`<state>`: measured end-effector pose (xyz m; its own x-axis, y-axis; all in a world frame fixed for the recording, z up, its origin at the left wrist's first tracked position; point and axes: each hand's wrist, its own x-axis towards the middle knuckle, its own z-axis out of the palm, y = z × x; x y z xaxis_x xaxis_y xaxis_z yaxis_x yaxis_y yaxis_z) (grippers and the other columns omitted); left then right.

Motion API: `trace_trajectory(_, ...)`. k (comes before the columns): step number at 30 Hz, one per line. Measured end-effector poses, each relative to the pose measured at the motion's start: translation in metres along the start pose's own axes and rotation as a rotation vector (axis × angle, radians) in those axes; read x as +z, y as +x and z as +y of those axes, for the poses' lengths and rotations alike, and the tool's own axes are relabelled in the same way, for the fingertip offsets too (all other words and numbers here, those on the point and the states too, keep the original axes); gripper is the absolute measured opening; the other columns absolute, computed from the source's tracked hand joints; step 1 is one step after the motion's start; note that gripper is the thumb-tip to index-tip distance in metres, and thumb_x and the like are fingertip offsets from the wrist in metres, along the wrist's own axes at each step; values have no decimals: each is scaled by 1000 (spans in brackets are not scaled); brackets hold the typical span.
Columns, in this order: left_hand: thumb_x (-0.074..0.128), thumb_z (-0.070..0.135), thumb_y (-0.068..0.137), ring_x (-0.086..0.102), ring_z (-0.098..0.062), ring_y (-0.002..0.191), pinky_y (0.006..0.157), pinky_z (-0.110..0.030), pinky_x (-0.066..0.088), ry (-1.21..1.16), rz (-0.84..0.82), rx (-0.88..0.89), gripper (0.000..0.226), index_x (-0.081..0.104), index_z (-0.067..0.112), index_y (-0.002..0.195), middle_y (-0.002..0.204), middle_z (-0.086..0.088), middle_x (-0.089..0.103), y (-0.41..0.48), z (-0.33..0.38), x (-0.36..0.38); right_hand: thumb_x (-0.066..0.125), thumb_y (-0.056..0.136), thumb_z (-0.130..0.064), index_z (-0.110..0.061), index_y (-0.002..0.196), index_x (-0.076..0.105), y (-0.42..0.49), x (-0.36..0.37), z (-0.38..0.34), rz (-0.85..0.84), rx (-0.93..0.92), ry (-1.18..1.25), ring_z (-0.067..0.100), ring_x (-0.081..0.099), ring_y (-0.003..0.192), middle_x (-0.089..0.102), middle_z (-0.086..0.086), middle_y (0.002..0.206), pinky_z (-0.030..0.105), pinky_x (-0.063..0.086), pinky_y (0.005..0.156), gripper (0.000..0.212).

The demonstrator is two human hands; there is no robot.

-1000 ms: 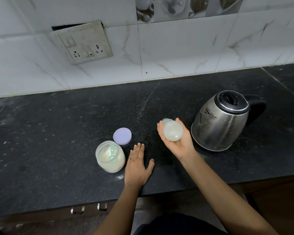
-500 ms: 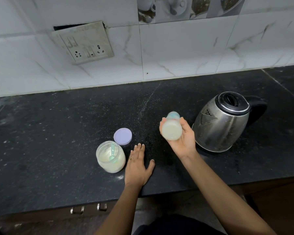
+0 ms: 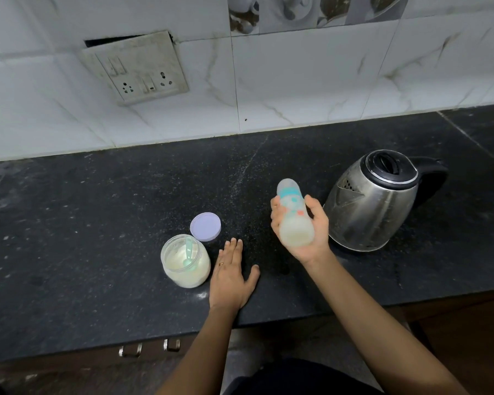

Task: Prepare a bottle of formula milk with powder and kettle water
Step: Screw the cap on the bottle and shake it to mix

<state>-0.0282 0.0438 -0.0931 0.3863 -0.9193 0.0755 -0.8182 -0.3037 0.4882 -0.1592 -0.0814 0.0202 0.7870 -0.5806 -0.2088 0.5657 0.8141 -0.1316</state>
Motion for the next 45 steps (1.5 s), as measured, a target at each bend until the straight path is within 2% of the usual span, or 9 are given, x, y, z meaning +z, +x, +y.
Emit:
trace_trajectory(4, 46, 46, 93, 10, -13, 148, 118, -24, -3, -8, -2, -1, 71, 22, 16, 152, 159, -2, 19, 0, 0, -1, 89, 61, -25, -9, 121, 50, 5, -9, -1, 120, -16, 187, 23, 65, 78, 59, 10, 101, 36, 58, 64, 73)
trace_trajectory(8, 46, 46, 93, 9, -12, 148, 118, -22, -5, -5, 6, 2, 70, 22, 16, 152, 159, -1, 20, 0, 1, -1, 64, 86, -41, -8, 120, 52, 6, -4, -6, 231, -68, 66, 22, 58, 86, 61, 11, 104, 33, 55, 63, 49)
trace_trajectory(12, 46, 46, 92, 10, -13, 148, 117, -21, -5, -11, 16, 6, 71, 23, 15, 151, 159, -2, 20, 0, 1, -1, 60, 92, -24, 1, 125, 48, 12, 3, -15, 392, -69, 163, 31, 55, 97, 44, 18, 133, 42, 59, 59, 43)
trace_trajectory(19, 47, 45, 93, 9, -12, 148, 117, -22, -4, -14, 15, 10, 70, 22, 15, 152, 159, -1, 19, -1, 1, -1, 59, 94, -20, -1, 118, 51, 10, 9, -20, 442, -106, 83, 46, 48, 106, 46, 28, 125, 55, 58, 62, 32)
trace_trajectory(23, 47, 45, 93, 9, -12, 148, 116, -20, -6, -16, 17, 4, 70, 22, 15, 152, 159, -1, 19, 0, 2, -1, 66, 88, -25, 2, 124, 49, 2, 9, -19, 372, -93, -40, 43, 60, 100, 51, 28, 124, 54, 58, 65, 48)
trace_trajectory(28, 47, 45, 94, 9, -12, 148, 117, -21, -6, -17, 14, 7, 70, 22, 15, 152, 160, -1, 18, 0, 1, -2, 77, 79, -22, 14, 131, 44, -11, -1, -15, -133, 63, -141, 40, 62, 102, 53, 29, 124, 53, 54, 84, 71)
trace_trajectory(32, 47, 45, 94, 9, -12, 148, 117, -22, -5, -14, 14, 6, 70, 22, 15, 152, 159, -2, 19, 0, 2, -2, 95, 51, -16, 7, 124, 50, -4, -11, -15, -27, -137, -14, 39, 68, 92, 62, 28, 111, 50, 58, 69, 89)
trace_trajectory(38, 47, 45, 93, 10, -14, 148, 117, -22, -5, -14, 19, 6, 70, 23, 14, 151, 159, -3, 19, -1, 2, -2, 60, 84, -28, 5, 111, 61, -5, -6, -2, 138, -245, -166, 33, 70, 89, 69, 24, 100, 50, 58, 78, 43)
trace_trajectory(45, 47, 45, 93, 10, -14, 148, 117, -23, -4, -15, 21, 13, 70, 24, 14, 151, 159, -3, 20, -1, 0, 0, 88, 56, -14, 3, 113, 53, -8, -4, 4, 23, -168, -202, 32, 68, 87, 65, 24, 103, 46, 58, 80, 69)
